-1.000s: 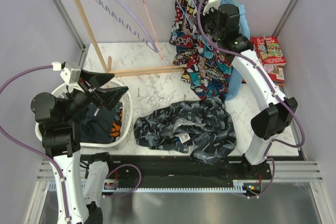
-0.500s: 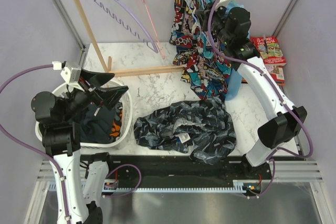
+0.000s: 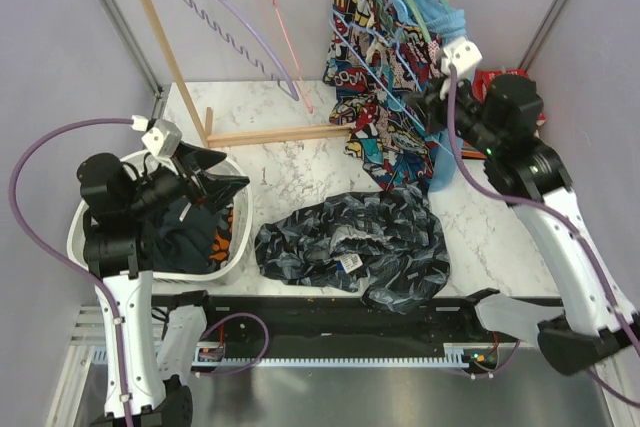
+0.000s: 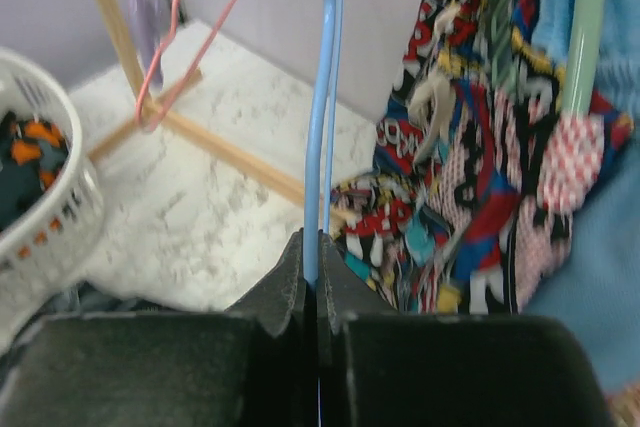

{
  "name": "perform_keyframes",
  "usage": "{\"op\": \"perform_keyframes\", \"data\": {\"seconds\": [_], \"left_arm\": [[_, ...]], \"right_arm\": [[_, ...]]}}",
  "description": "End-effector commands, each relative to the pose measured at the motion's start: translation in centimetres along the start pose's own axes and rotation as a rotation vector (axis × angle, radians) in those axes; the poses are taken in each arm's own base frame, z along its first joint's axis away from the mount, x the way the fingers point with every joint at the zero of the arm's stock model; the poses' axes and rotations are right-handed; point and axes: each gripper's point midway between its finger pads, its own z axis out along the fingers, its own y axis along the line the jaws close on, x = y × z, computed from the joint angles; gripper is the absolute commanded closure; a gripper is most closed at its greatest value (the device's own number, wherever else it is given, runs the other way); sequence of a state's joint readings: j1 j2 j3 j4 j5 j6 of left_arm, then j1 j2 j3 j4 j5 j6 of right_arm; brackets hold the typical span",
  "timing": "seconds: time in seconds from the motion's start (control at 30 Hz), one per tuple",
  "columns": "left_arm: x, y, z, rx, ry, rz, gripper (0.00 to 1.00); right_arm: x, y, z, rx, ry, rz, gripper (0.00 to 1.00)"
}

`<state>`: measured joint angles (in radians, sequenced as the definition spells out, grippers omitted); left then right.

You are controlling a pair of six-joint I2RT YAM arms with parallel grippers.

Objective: Place the shorts on the hanger

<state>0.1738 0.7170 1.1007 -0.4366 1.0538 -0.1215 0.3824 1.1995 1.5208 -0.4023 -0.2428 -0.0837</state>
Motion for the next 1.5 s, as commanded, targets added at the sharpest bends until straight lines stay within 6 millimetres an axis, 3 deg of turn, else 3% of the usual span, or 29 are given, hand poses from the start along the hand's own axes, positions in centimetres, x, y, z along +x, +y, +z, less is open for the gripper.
{"op": "perform_keyframes", "data": {"seconds": [0.0,0.07,0.1,0.13,0.23,0.33,0.47,0.67,0.73,0.9,1.0,1.23,1.47], "left_arm": [[4.8,0.7,-0.7,0.032,0.16,0.086,0.14],[7.6,1.4,-1.0,0.039,0.244,0.09,0.18],[8.7,1.8,-1.0,0.035,0.278,0.084,0.19],[9.4,2.1,-1.0,0.036,0.299,0.097,0.19],[12.7,1.6,-0.6,0.076,0.407,0.037,0.23],[16.9,-0.4,0.5,0.16,0.551,0.028,0.26],[18.9,-1.9,2.4,0.239,0.641,0.103,0.28],[23.2,-4.7,4.9,0.362,0.812,0.17,0.29],[24.6,-4.3,5.8,0.335,0.845,0.165,0.3],[25.7,-4.1,7.6,0.304,0.872,0.153,0.35],[26.7,-4.4,8.4,0.302,0.903,0.148,0.35],[28.9,-5.2,9.6,0.297,0.954,0.183,0.3],[30.4,-4.9,10.7,0.27,1.002,0.178,0.33]], "right_arm": [[8.2,0.9,-6.5,-0.014,0.272,-0.121,1.0],[9.2,1.3,-9.4,-0.028,0.3,-0.2,1.0],[11.0,1.7,-10.7,-0.045,0.363,-0.208,1.0],[10.9,2.1,-12.2,-0.058,0.351,-0.233,1.0],[12.8,4.4,-15.4,-0.199,0.395,-0.315,1.0],[14.7,6.3,-17.6,-0.33,0.42,-0.382,1.0],[16.0,8.4,-19.2,-0.486,0.425,-0.44,1.0],[18.8,9.4,-19.8,-0.733,0.56,-0.522,1.0],[19.5,9.2,-19.0,-0.781,0.571,-0.552,1.0],[20.3,9.2,-17.2,-0.855,0.587,-0.557,1.0],[20.6,9.2,-17.2,-0.877,0.605,-0.557,1.0],[20.2,9.1,-18.4,-0.837,0.578,-0.609,1.0],[20.7,9.6,-19.8,-0.827,0.569,-0.618,1.0]]}}
